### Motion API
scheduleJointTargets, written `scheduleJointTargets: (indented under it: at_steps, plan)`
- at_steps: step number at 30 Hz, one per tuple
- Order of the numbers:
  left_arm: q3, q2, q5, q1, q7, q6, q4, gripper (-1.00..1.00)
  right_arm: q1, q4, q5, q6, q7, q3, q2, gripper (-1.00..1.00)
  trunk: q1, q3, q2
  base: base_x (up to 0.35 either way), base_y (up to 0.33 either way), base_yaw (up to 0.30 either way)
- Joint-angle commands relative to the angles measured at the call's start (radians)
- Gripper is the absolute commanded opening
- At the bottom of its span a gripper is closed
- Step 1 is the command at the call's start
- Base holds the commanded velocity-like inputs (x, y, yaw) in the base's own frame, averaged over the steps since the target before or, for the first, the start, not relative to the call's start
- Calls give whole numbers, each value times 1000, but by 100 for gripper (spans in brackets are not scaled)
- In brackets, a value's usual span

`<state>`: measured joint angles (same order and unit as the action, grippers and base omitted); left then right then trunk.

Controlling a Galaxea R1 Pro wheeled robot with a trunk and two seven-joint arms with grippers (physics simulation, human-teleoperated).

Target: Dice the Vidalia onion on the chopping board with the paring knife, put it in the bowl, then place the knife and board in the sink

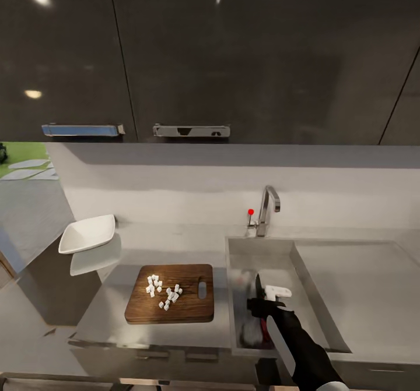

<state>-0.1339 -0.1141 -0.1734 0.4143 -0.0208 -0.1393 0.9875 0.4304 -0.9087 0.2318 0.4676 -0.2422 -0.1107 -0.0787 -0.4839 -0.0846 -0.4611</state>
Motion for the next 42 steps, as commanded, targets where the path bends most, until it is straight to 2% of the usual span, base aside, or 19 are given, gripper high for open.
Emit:
scheduleJointTargets:
  at_steps: [1, 4, 7, 12, 14, 18, 22, 24, 28, 31, 34, 42]
  plan:
    - [-2, -1, -11, 0, -2, -2, 0, 100, 1, -9, 11, 2, -11, -3, 0, 100, -1, -2, -2, 0, 0, 0]
    - [-2, -1, -11, 0, -2, -2, -1, 100, 1, -85, 9, 5, -16, -6, 1, 100, -1, -2, -2, 0, 0, 0]
    - [-3, 0, -11, 0, -2, -2, -3, 100, 1, -210, 7, 17, -20, -10, 3, 100, -1, -2, -2, 0, 0, 0]
    - [-3, 2, -10, 0, -2, -2, -6, 100, 1, -429, 6, 162, -22, -12, 3, 100, -1, -2, -2, 0, 0, 0]
    - [-3, 2, -9, 0, -2, -2, -6, 100, 1, -495, 6, 198, -22, -12, 3, 100, -1, -2, -2, 0, 0, 0]
    - [-3, 2, -10, 0, -2, -2, -8, 100, -4, -599, 3, 211, -22, -12, 4, 100, -1, -2, -2, 0, 0, 0]
    - [-2, 3, -11, 0, -2, -1, -12, 100, -12, -664, 1, 206, -22, -13, 5, 100, -1, -2, -2, 0, 0, 0]
    - [-1, 3, -11, 0, -2, -1, -14, 100, -35, -687, 1, 194, -22, -13, 5, 100, -1, -2, -2, 0, 0, 0]
    - [-1, 10, -11, 0, -2, -1, -35, 100, -80, -710, 1, 141, -21, -15, 5, 100, -1, -2, -2, 0, 0, 0]
    - [-1, 15, -11, 0, -2, -2, -42, 100, -112, -716, 1, 96, -20, -31, 6, 100, -1, -2, -2, 0, 0, 0]
    - [-1, 16, -11, 0, -2, -2, -44, 100, -119, -717, 2, 86, -20, -42, 9, 100, -1, -2, -2, -10, 49, 0]
    - [-1, 16, -11, 0, -2, -2, -46, 100, -122, -715, 3, 90, -20, -44, 17, 100, -1, -2, -2, -85, 267, 0]
